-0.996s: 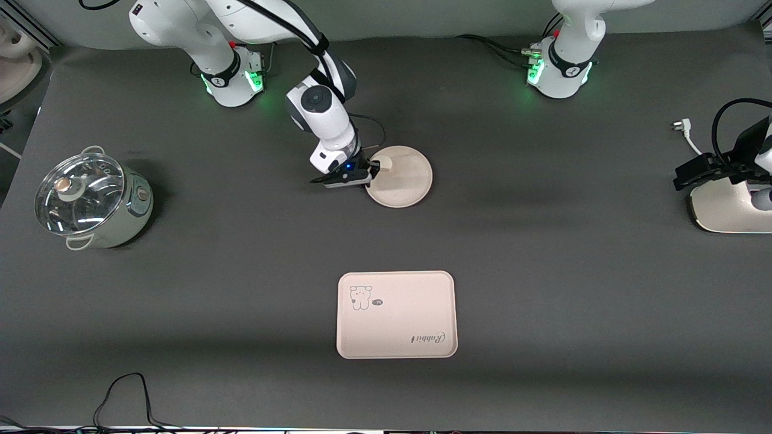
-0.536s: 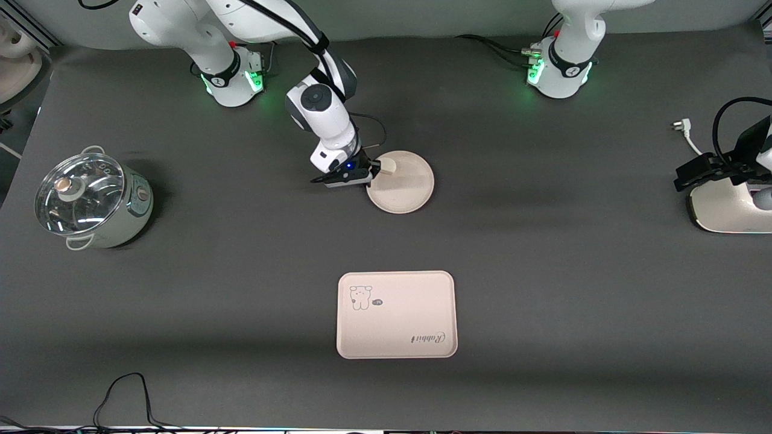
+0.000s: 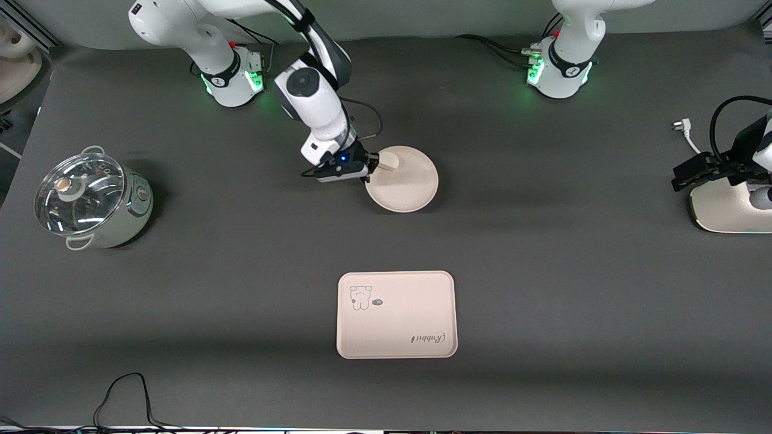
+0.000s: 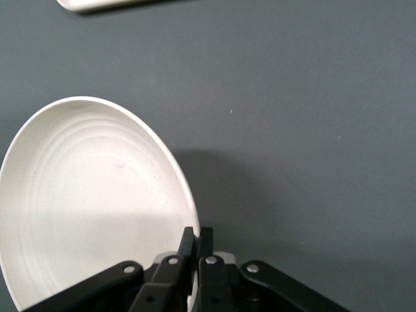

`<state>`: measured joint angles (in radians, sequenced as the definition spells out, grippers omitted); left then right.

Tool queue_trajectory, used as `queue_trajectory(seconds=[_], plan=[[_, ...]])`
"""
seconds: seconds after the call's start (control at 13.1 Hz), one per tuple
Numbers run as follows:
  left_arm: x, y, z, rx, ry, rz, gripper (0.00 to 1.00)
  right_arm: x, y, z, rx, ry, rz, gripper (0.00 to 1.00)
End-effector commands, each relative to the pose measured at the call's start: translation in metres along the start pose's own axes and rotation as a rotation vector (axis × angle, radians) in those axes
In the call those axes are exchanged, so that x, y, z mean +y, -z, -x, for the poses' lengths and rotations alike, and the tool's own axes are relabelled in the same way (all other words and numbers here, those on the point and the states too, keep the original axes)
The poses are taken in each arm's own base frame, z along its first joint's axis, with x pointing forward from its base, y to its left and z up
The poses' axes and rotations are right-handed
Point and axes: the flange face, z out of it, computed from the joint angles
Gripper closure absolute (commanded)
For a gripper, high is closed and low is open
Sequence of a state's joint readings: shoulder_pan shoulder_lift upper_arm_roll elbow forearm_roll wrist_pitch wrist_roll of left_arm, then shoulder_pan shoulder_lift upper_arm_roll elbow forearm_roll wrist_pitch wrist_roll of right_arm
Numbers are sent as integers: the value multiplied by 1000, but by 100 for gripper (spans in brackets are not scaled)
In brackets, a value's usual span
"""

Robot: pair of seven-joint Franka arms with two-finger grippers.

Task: Place bun in plate and plate on tray
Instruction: 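Lift the plate with the right gripper and carry it over the tray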

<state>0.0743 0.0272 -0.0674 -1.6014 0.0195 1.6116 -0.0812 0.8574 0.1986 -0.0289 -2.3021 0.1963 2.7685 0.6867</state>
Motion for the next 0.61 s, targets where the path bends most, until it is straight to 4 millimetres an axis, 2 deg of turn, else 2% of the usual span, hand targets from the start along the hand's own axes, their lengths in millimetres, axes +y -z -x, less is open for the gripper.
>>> queue_trajectory(seconds=[0.0,0.23,0.31,0.38,0.54], plan=[[2,6,1,12,-11,2,0,-4,46,-4,-2,-20,-59,100],[2,6,0,14,-11,2,0,-13,61,-15,5,-35,-113,100],[2,6,0,14,-11,2,0,-12,63,-28,16,-46,-122,100],[2,6,0,14,-11,2,0,-10,57,-46,27,-53,-118,100],[2,6,0,14,-11,2,0,-6,39,-104,58,-61,-113,100]])
